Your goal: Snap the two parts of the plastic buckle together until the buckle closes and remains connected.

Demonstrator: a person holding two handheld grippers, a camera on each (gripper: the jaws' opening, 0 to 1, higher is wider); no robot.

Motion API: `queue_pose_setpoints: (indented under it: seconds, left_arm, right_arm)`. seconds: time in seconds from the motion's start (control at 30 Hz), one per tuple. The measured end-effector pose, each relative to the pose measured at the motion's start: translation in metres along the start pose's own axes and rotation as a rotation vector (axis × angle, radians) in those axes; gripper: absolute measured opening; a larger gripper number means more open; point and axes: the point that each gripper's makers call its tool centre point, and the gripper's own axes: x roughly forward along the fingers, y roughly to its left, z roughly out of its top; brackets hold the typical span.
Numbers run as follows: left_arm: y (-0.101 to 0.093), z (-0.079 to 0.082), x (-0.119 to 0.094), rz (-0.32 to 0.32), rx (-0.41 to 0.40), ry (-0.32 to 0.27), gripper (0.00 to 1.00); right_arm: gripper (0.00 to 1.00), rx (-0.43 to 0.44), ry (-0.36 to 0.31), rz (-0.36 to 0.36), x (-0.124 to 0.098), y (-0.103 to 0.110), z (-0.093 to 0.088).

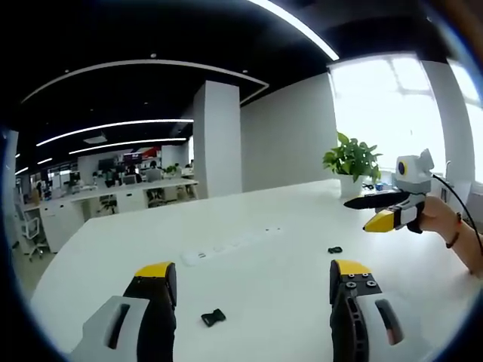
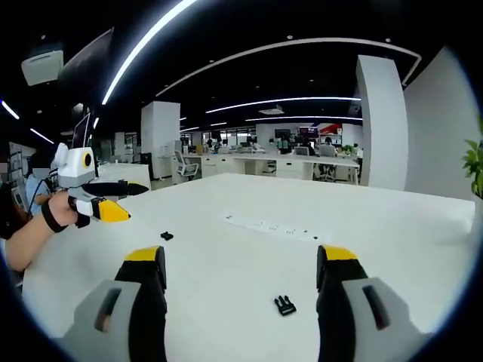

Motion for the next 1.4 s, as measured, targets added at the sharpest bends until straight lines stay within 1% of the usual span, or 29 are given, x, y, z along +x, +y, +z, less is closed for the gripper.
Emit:
queue_pose_setpoints:
  seconds: [0.07, 0.1, 0.17, 0.3, 0.47, 0.57, 0.63, 0.7, 0.87, 0.93, 1.13, 1.27, 1.4]
  left_arm:
    - [0.001, 0.001, 0.001, 0.004, -0.007, -0.01, 0.84]
    - [0.0, 0.001, 0.003, -0.006, -0.006, -0.007, 0.84]
    - [0.002, 0.0, 0.003, -0.001, -0.013, -0.003, 0.84]
    - [0.004, 0.001, 0.004, 0.001, -0.019, -0.005, 0.85]
    - [0.009, 0.004, 0.005, 0.002, -0.025, -0.011, 0.85]
    - [0.01, 0.004, 0.007, 0.001, -0.016, -0.002, 0.84]
    - [0.01, 0.005, 0.007, 0.001, -0.015, -0.001, 0.84]
    - [0.01, 0.007, 0.008, 0.0, -0.021, -0.01, 0.84]
    - [0.011, 0.007, 0.007, 0.004, -0.014, -0.008, 0.84]
    - [0.011, 0.005, 0.007, 0.004, -0.01, 0.0, 0.84]
    - [0.017, 0.003, 0.006, 0.013, -0.018, 0.001, 0.84]
    - [0.02, 0.002, 0.005, 0.013, -0.029, -0.005, 0.82]
    - [0.02, -0.002, 0.007, 0.012, -0.024, -0.001, 0.82]
  right_arm:
    - [0.82, -0.003, -0.004, 0.001, 0.001, 0.0, 0.001]
    - [0.82, -0.004, -0.004, -0.001, 0.002, -0.001, 0.001]
    - [0.82, -0.003, 0.007, -0.003, 0.005, -0.002, 0.0]
    - [0.82, -0.01, 0.008, -0.001, 0.008, -0.003, 0.0]
    - [0.82, -0.019, 0.021, -0.004, 0.011, -0.005, -0.004]
    - [0.82, -0.01, 0.026, -0.006, 0.012, -0.006, -0.006]
    - [0.82, -0.013, 0.041, -0.002, 0.013, -0.006, -0.008]
    - [0.82, -0.014, 0.028, -0.004, 0.012, -0.006, -0.005]
    - [0.82, -0.022, 0.025, -0.009, 0.013, -0.008, 0.0]
    - [0.82, -0.029, 0.028, -0.01, 0.013, -0.008, 0.002]
    - [0.82, -0.029, 0.008, -0.01, 0.016, -0.01, 0.009]
    - [0.82, -0.023, -0.007, -0.007, 0.018, -0.011, 0.01]
    - [0.81, 0.002, -0.02, 0.002, 0.019, -0.012, 0.006]
